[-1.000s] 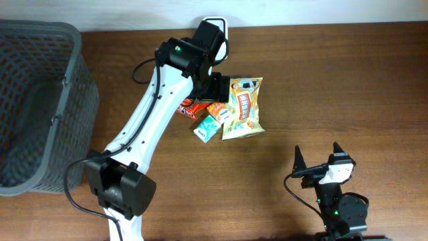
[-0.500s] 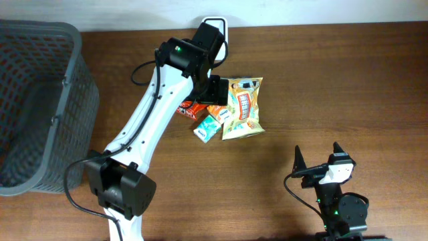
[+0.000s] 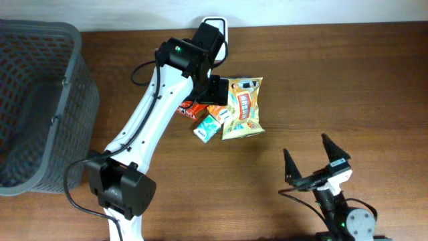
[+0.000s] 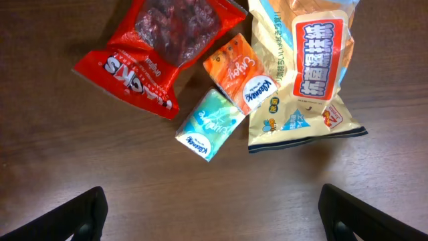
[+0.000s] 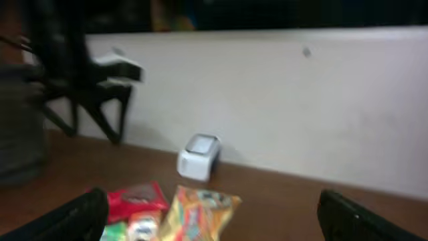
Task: Scan the item barcode
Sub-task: 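Raise the right arm and move its gripper above the snack pile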
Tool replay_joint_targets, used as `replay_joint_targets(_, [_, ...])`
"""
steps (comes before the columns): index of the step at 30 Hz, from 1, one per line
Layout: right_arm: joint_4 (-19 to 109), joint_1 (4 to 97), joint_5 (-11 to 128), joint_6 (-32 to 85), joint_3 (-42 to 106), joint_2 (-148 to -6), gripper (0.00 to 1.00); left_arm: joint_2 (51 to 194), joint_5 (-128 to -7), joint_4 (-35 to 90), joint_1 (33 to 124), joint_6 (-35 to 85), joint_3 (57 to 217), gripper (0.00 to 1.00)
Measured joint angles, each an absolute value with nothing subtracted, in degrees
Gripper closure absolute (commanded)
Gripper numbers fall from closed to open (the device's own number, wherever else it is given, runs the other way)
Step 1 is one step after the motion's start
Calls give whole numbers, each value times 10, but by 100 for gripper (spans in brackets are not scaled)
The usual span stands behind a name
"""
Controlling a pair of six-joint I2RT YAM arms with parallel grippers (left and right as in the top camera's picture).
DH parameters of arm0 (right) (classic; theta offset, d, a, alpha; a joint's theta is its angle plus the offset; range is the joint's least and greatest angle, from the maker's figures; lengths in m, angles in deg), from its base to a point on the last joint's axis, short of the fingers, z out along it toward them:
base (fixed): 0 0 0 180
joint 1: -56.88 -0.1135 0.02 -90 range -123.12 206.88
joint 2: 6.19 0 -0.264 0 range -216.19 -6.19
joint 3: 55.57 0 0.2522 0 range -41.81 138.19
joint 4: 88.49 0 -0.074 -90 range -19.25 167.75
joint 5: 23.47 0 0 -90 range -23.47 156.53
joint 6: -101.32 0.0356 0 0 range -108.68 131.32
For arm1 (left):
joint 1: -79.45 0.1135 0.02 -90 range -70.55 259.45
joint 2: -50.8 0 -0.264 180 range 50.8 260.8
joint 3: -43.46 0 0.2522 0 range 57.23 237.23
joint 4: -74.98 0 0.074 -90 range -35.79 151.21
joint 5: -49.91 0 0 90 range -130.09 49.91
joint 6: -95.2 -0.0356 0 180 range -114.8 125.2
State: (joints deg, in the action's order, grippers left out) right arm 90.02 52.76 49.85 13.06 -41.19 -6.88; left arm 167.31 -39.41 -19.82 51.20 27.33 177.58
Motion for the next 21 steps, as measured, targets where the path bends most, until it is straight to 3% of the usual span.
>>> replay_joint_targets(6, [911,528,456,159,-390,-69,2,1673,-394,-198,512,273,1776,1])
replay_joint_targets(10, [843,528,450,161,-330,-78,2,1673,-394,-198,512,273,1776,1])
replay_joint_targets(15, [747,528,438,160,-216,-192,2,1673,-394,-198,512,273,1776,1])
replay_joint_targets(21, [730,527,270,160,-98,-345,2,1673,-394,-203,512,273,1776,1])
